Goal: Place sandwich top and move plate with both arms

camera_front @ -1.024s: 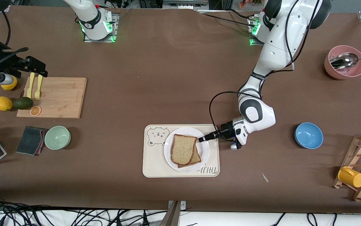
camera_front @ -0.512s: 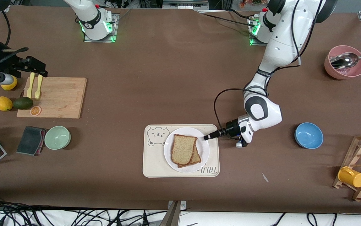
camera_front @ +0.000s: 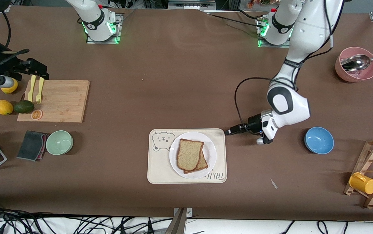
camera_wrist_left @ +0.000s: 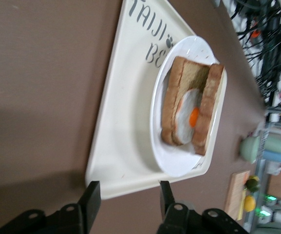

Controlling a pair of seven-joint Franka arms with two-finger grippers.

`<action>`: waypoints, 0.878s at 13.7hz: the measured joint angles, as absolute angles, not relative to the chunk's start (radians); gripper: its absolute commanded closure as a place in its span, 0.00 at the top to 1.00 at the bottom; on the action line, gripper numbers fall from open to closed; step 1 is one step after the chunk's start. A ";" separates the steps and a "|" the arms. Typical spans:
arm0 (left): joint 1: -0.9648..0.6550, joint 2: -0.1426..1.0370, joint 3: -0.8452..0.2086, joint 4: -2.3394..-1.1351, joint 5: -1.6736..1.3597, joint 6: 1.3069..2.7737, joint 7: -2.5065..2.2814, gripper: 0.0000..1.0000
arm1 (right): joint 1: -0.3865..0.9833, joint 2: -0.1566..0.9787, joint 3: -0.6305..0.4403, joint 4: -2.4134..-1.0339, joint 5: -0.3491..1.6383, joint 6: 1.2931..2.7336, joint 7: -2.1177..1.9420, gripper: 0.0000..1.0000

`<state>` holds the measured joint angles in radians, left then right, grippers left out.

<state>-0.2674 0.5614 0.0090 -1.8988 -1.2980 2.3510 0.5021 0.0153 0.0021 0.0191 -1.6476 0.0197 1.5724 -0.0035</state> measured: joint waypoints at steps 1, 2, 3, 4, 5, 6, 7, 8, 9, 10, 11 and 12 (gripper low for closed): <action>-0.251 0.508 0.009 -1.932 -1.187 2.351 0.444 0.89 | 0.015 0.002 0.019 -1.648 0.020 1.572 -0.003 1.00; -0.233 0.449 0.009 -1.965 -1.069 2.349 0.377 1.00 | 0.015 0.002 0.019 -1.647 0.020 1.572 -0.003 1.00; -0.214 0.389 0.009 -1.994 -0.957 2.338 0.313 1.00 | 0.015 0.002 0.019 -1.647 0.020 1.572 -0.003 1.00; -0.196 0.333 0.009 -2.018 -0.856 2.309 0.257 1.00 | 0.015 0.002 0.019 -1.647 0.020 1.572 -0.003 1.00; -0.180 0.284 0.009 -2.034 -0.767 2.269 0.208 1.00 | 0.015 0.002 0.019 -1.647 0.020 1.572 -0.003 1.00; -0.166 0.245 0.009 -2.043 -0.694 2.230 0.172 1.00 | 0.015 0.002 0.019 -1.647 0.020 1.572 -0.003 1.00; -0.156 0.212 0.009 -2.047 -0.631 2.195 0.149 1.00 | 0.015 0.002 0.019 -1.647 0.020 1.572 -0.003 1.00; -0.150 0.182 0.009 -2.048 -0.562 2.160 0.128 1.00 | 0.015 0.002 0.019 -1.647 0.020 1.572 -0.003 1.00; -0.145 0.153 0.008 -2.048 -0.484 2.129 0.103 1.00 | 0.015 0.002 0.019 -1.647 0.020 1.572 -0.003 1.00; -0.139 0.124 0.006 -2.047 -0.402 2.099 0.078 1.00 | 0.015 0.002 0.019 -1.647 0.020 1.572 -0.003 1.00; -0.130 0.094 0.001 -2.045 -0.333 2.062 0.062 1.00 | 0.015 0.002 0.019 -1.647 0.020 1.572 -0.003 1.00; -0.116 0.063 -0.008 -2.038 -0.280 2.013 0.054 1.00 | 0.015 0.002 0.019 -1.647 0.020 1.572 -0.003 1.00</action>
<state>-0.1162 0.0628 -0.0076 -2.0382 -0.2805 2.0131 0.0541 0.0153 0.0021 0.0191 -1.6471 0.0197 1.5724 -0.0033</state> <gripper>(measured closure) 0.000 0.000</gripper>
